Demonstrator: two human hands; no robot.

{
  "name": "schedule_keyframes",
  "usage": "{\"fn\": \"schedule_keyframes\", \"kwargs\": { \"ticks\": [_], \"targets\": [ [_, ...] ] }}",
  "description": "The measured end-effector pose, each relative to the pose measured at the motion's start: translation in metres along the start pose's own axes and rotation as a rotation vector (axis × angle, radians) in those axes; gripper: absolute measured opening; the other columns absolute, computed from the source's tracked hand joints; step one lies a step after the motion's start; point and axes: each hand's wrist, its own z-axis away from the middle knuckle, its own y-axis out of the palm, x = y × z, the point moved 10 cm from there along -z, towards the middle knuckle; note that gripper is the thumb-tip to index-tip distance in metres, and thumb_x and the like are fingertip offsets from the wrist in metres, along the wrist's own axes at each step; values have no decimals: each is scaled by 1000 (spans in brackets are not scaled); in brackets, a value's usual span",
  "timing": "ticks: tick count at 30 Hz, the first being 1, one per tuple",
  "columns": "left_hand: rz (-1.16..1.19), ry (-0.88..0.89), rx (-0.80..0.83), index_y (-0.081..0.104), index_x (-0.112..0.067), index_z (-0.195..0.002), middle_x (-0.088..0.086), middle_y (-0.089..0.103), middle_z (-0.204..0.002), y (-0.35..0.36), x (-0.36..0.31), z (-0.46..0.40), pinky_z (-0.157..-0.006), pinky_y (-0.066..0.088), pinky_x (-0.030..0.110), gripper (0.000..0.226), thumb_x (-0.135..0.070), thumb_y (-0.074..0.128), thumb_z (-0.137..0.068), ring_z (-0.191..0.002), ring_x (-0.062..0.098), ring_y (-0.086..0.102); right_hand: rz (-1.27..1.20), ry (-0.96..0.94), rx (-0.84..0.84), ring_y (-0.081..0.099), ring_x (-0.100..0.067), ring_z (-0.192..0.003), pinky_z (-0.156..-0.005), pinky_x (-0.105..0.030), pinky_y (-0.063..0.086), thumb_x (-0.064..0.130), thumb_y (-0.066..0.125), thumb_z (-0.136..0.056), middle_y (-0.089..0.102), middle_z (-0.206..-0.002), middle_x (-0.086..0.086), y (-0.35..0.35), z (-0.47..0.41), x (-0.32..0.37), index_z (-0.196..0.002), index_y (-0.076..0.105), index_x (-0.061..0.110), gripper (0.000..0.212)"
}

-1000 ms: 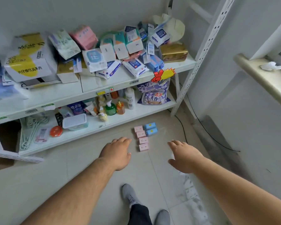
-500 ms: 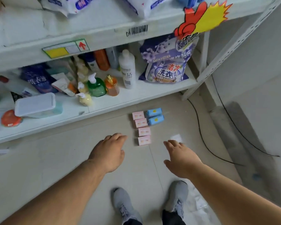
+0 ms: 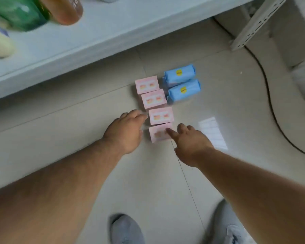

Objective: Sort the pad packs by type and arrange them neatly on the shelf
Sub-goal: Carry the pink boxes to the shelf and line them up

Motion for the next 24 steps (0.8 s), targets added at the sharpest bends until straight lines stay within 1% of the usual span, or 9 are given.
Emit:
{"fn": "schedule_keyframes", "kwargs": {
  "ticks": [4, 9, 11, 13, 15, 17, 19, 21, 24],
  "targets": [
    [-17, 29, -31, 32, -26, -151, -4, 29, -156, 24, 0, -42, -107, 37, 35, 60, -21, 53, -95, -134, 24, 37, 71, -45, -42, 46, -29, -115, -87, -38, 45, 24, 56, -94, 40, -132, -8, 24, -33, -9, -155, 14, 31, 74],
    [-35, 83, -53, 37, -27, -149, -4, 32, -155, 42, -10, -67, -109, 36, 35, 57, -21, 54, -95, -134, 23, 36, 74, -91, -84, 44, -29, -115, -90, -38, 45, 26, 50, -98, 37, -136, -8, 46, -32, -18, -158, 8, 33, 74],
    [-71, 94, -36, 37, -28, -149, -3, 30, -155, 50, -13, -74, -109, 36, 35, 57, -20, 53, -95, -135, 23, 34, 67, -110, -114, 45, -31, -115, -92, -41, 46, 27, 48, -99, 39, -140, -10, 49, -25, -20, -157, 19, 30, 65],
    [-119, 99, -16, 40, -28, -147, -3, 30, -155, 56, -13, -80, -108, 37, 35, 54, -21, 53, -95, -135, 23, 35, 66, -124, -142, 49, -34, -115, -91, -45, 48, 28, 51, -96, 41, -146, -12, 49, -21, -22, -152, 36, 25, 58],
    [-139, 102, -22, 47, -27, -142, -2, 33, -150, 57, -12, -84, -106, 39, 36, 48, -24, 56, -94, -132, 23, 37, 60, -134, -167, 56, -36, -111, -86, -46, 52, 32, 66, -86, 46, -148, -15, 49, -24, -22, -138, 54, 21, 55],
    [-158, 109, -66, 52, -24, -135, 0, 39, -142, 53, -11, -87, -101, 42, 37, 44, -27, 61, -92, -126, 24, 41, 47, -143, -184, 61, -34, -104, -80, -43, 55, 34, 79, -73, 53, -145, -14, 47, -32, -20, -122, 63, 19, 55],
    [-157, 97, -84, 52, -22, -130, 0, 42, -136, 53, -9, -90, -97, 45, 37, 43, -29, 65, -90, -122, 23, 43, 19, -145, -210, 63, -32, -95, -74, -40, 55, 27, 82, -67, 61, -132, -11, 43, -40, -17, -114, 63, 18, 51],
    [-154, 87, -77, 49, -21, -130, 1, 41, -134, 56, -9, -92, -94, 47, 36, 46, -31, 67, -89, -121, 23, 44, -34, -139, -227, 60, -29, -89, -69, -37, 51, 16, 77, -71, 62, -116, -5, 40, -45, -15, -113, 59, 17, 46],
    [-140, 55, -71, 45, -20, -129, 3, 40, -134, 61, -10, -93, -91, 46, 34, 47, -29, 68, -89, -122, 22, 43, -111, -113, -231, 55, -27, -100, -72, -36, 48, 11, 64, -84, 53, -119, -4, 40, -48, -17, -128, 48, 15, 47]
  ]
}}
